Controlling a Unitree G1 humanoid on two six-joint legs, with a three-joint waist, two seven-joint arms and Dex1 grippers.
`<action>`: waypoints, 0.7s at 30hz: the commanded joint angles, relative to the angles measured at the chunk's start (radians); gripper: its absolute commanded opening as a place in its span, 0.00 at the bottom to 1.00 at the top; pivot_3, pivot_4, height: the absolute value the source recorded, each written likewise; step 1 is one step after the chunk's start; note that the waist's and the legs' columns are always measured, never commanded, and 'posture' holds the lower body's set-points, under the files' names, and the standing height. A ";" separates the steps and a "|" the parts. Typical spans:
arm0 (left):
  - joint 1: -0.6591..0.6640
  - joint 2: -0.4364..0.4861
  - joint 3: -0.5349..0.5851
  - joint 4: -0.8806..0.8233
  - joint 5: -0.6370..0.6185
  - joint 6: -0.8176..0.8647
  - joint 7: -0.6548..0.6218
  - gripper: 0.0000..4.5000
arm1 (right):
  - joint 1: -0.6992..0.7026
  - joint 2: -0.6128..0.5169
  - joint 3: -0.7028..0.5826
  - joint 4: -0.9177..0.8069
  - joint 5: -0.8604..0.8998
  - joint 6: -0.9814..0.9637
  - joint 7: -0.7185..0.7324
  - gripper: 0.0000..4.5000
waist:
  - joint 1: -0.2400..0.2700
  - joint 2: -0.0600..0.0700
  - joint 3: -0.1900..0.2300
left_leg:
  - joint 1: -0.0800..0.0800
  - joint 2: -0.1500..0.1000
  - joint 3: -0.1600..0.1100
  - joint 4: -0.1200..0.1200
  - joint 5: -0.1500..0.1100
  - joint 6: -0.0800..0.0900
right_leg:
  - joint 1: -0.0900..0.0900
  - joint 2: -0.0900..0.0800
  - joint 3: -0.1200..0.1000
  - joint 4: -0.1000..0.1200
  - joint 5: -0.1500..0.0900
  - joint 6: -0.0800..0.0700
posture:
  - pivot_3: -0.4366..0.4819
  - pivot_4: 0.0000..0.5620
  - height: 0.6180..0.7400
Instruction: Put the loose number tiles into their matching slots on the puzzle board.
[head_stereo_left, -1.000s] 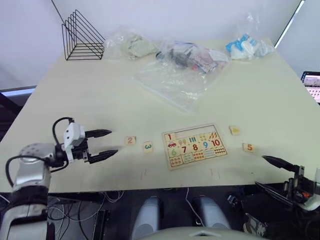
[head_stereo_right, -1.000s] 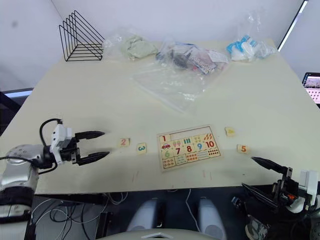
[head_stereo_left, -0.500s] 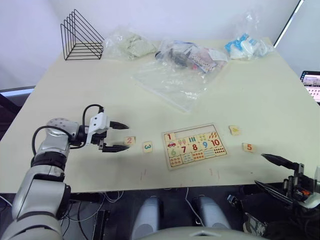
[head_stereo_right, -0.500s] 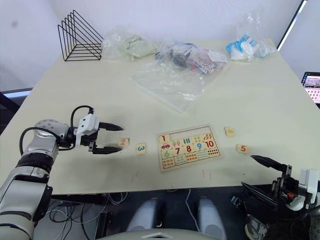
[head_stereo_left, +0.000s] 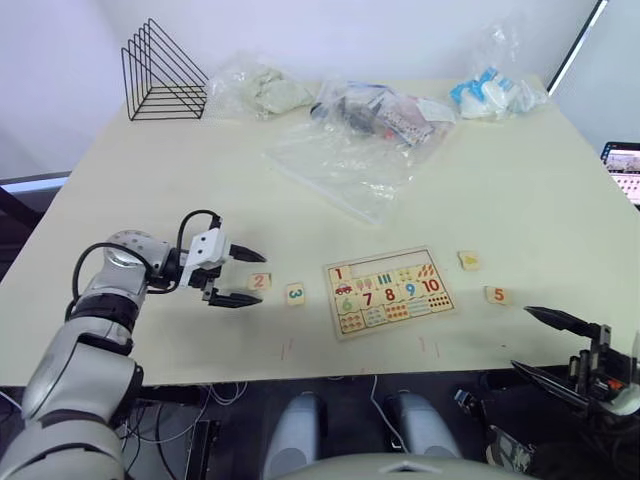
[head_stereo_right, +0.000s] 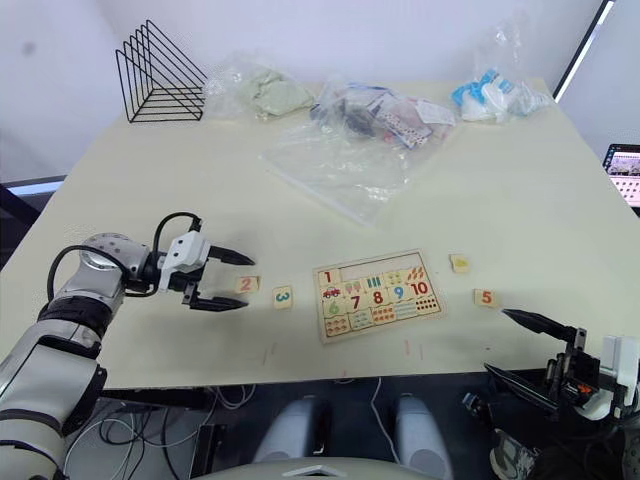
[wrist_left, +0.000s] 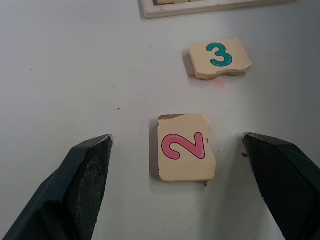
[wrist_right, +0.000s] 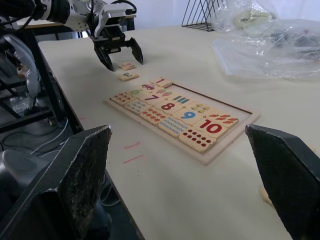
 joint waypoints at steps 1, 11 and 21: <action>-0.003 0.037 -0.045 0.013 -0.015 -0.020 -0.033 0.98 | 0.002 -0.013 -0.037 -0.013 0.015 -0.015 0.008 1.00 | -0.001 0.000 0.000 | 0.000 0.000 0.000 0.000 0.000 0.000 | 0.000 0.000 0.000 0.000 0.000 0.000 | 0.48 0.27 1.00; 0.015 0.043 -0.085 0.016 -0.035 -0.067 -0.033 0.49 | -0.034 -0.020 -0.034 0.025 0.006 -0.019 0.016 1.00 | 0.000 0.000 0.000 | 0.000 0.000 0.000 0.000 0.000 0.000 | 0.000 0.000 0.000 0.000 0.000 0.000 | 0.48 0.27 1.00; 0.034 0.043 -0.070 0.010 -0.060 -0.056 -0.033 0.21 | -0.044 -0.015 -0.030 0.039 0.002 -0.031 0.014 1.00 | 0.000 0.000 0.000 | 0.000 0.000 0.000 0.000 0.000 0.000 | 0.000 0.000 0.000 0.000 0.000 0.000 | 0.48 0.27 1.00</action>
